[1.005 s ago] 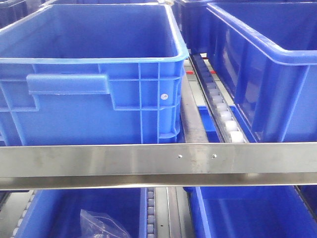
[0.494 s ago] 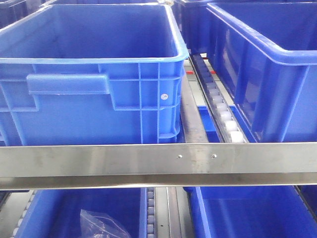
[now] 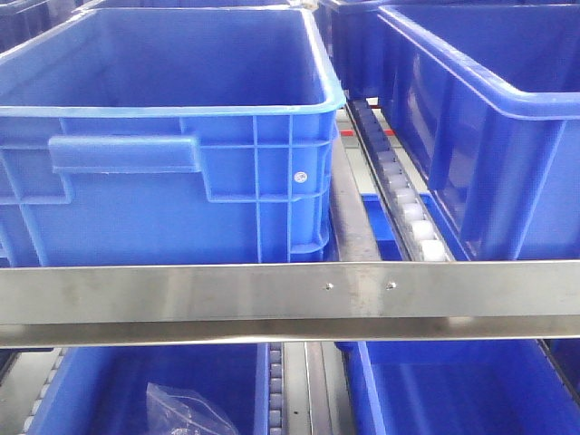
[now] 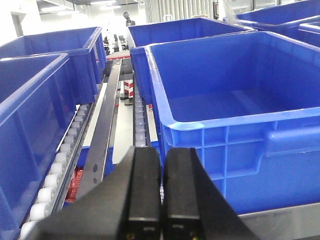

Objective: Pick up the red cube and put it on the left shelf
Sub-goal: 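Raise the right gripper up and away from the blue bin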

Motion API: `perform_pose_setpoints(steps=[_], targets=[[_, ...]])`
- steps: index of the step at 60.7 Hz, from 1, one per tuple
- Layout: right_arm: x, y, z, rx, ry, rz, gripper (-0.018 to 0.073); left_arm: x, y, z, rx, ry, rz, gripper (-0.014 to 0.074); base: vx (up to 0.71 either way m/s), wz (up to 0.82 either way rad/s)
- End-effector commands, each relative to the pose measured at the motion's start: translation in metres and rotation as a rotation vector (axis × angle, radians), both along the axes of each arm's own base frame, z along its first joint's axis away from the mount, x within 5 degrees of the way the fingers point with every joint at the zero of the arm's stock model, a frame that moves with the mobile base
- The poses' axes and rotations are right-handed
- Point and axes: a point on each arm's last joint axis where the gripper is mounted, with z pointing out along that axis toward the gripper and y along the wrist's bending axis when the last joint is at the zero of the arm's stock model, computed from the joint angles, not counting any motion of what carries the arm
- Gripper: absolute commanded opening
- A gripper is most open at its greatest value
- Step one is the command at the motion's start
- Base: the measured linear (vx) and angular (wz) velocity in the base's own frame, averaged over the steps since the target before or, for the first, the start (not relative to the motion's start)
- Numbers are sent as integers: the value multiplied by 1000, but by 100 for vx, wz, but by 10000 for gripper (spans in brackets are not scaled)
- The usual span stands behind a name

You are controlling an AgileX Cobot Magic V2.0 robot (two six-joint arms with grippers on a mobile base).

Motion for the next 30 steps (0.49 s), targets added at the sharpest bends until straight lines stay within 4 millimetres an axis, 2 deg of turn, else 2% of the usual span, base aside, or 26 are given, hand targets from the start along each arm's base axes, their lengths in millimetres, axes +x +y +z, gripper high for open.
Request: perform_pose_setpoints(steps=[1, 4, 18, 30], targets=[[-13, 1, 7, -11, -180, 7, 49, 1, 0, 0, -7, -53, 0, 106, 0, 0], [-17, 1, 0, -12, -198, 7, 49, 1, 0, 0, -7, -53, 0, 106, 0, 0], [-30, 0, -6, -12, -175, -8, 49, 1, 0, 0, -7, -53, 0, 106, 0, 0], [-29, 0, -10, -12, -127, -12, 49, 1, 0, 0, -7, -53, 0, 106, 0, 0]])
